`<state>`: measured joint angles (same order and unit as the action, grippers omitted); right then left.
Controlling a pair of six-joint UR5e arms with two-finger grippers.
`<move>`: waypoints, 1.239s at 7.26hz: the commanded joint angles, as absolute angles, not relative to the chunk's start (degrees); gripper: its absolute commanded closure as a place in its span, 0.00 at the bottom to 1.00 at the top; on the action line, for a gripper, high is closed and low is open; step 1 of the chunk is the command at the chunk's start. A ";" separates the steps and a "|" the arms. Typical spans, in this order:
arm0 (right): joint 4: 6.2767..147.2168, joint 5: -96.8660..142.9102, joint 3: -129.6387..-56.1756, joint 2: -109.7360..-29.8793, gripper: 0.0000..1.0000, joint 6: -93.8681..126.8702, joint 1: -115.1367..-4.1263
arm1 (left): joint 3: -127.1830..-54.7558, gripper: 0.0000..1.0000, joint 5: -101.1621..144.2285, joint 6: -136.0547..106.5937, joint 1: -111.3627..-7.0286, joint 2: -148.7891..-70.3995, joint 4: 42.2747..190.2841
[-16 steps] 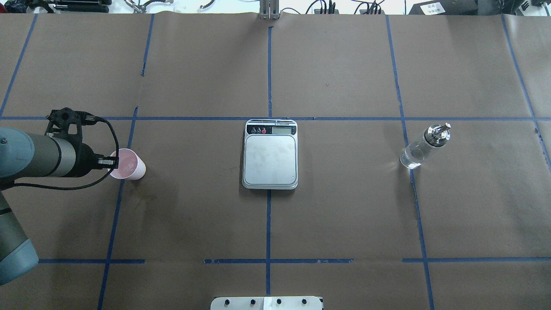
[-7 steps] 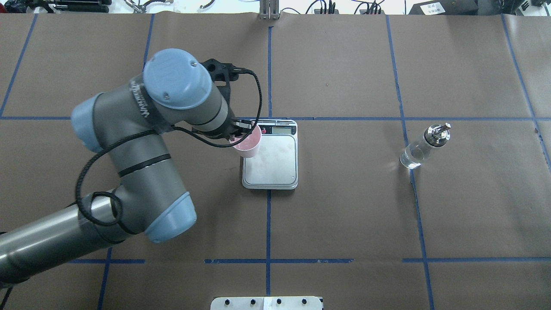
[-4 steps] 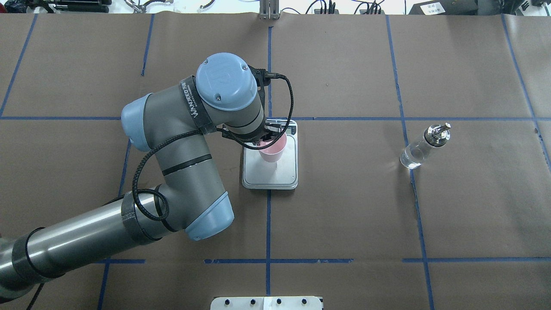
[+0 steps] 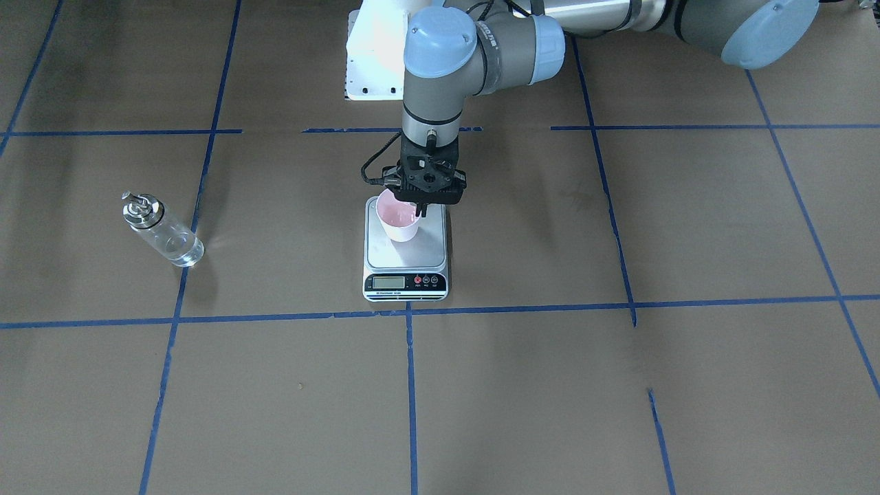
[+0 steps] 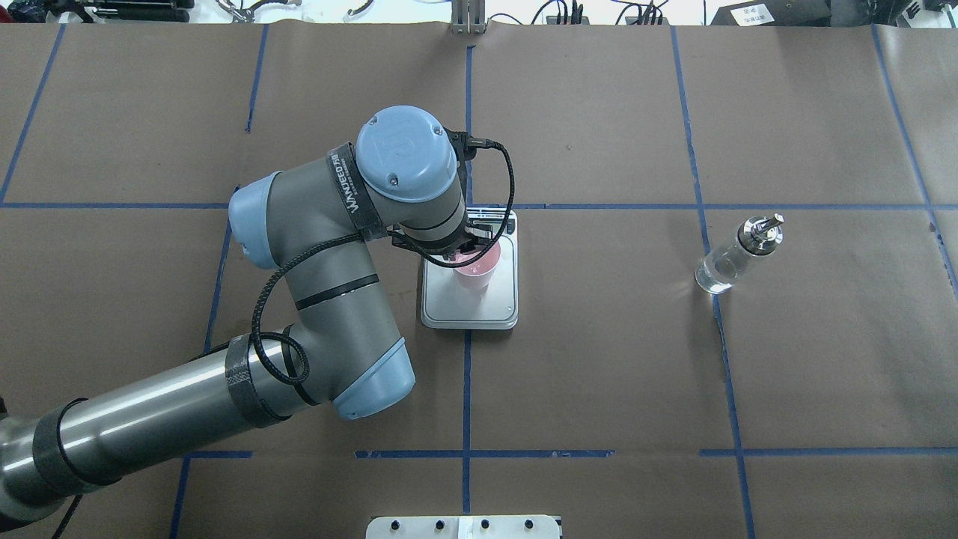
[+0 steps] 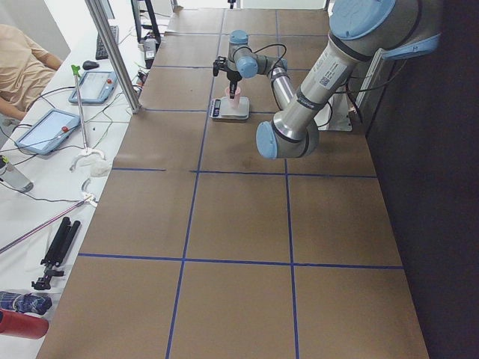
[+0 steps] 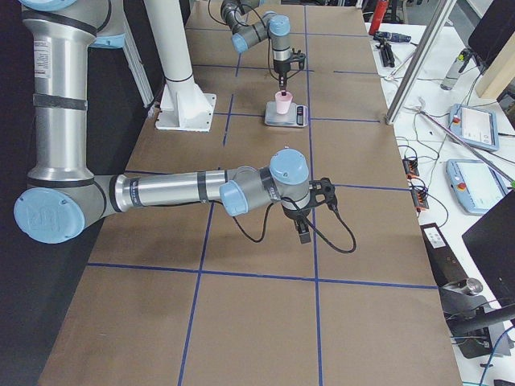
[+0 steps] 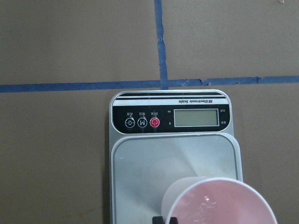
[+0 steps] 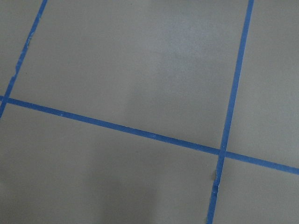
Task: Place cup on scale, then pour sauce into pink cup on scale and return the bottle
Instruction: 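Carry the pink cup with the left gripper onto the scale, then release the cup on the scale and withdraw the left arm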
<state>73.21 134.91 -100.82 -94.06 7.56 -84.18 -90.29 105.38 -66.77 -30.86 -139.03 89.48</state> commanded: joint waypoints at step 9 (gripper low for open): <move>73.13 135.09 -105.97 -93.87 0.00 13.93 -83.85 | -116.15 0.00 107.65 -37.26 -44.70 -118.54 82.44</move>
<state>73.13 134.97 -103.70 -93.87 9.83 -84.04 -110.07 106.44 -46.06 -40.48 -125.74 83.12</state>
